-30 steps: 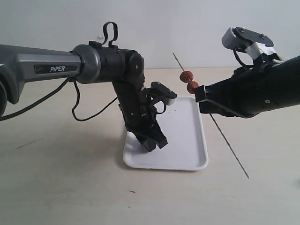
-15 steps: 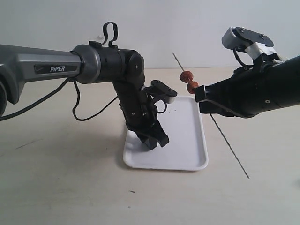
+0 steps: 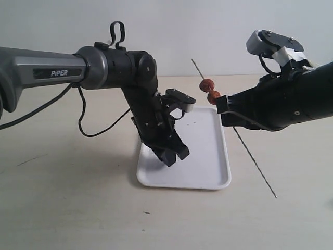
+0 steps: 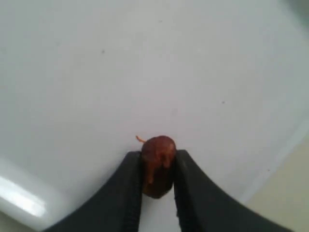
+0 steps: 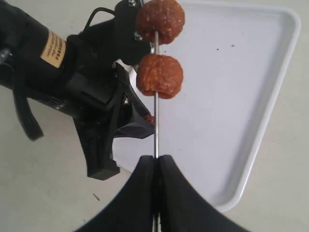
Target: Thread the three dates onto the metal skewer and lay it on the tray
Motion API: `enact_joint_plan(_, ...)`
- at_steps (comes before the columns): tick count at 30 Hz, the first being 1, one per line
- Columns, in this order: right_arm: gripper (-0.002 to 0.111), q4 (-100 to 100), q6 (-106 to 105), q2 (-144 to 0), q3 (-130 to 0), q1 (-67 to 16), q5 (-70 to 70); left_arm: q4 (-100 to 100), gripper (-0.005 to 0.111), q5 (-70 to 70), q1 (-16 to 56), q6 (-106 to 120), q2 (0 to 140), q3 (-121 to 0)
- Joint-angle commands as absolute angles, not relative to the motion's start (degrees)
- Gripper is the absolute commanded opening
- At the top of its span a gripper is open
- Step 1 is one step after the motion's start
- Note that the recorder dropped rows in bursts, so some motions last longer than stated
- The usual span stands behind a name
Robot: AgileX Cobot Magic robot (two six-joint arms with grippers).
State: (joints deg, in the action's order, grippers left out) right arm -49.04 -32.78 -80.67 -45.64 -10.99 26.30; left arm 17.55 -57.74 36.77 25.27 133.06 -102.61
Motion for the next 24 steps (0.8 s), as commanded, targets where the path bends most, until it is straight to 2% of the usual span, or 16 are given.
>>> enact_joint_plan(1,0.000,-47.6,-33.1,-80.1,-45.4,-10.7,26.1,34.0,0.023,-64.7,31.2,34.6,128.3,-102.6)
enact_joint_plan(7,0.000,-46.0,-33.1,-80.1,-45.4,-10.7,26.2,54.0,0.023,-70.0,21.8,43.9,126.0,-102.6)
enact_joint_plan(12,0.000,-40.9,-35.1,-80.1,-45.4,-10.7,27.1,56.1,0.023,-70.0,16.3,43.0,125.7,-102.6)
enact_joint_plan(24,0.000,-39.8,-66.5,-80.7,-45.4,-10.7,23.6,60.0,0.023,-70.0,12.3,38.3,125.7,-102.6)
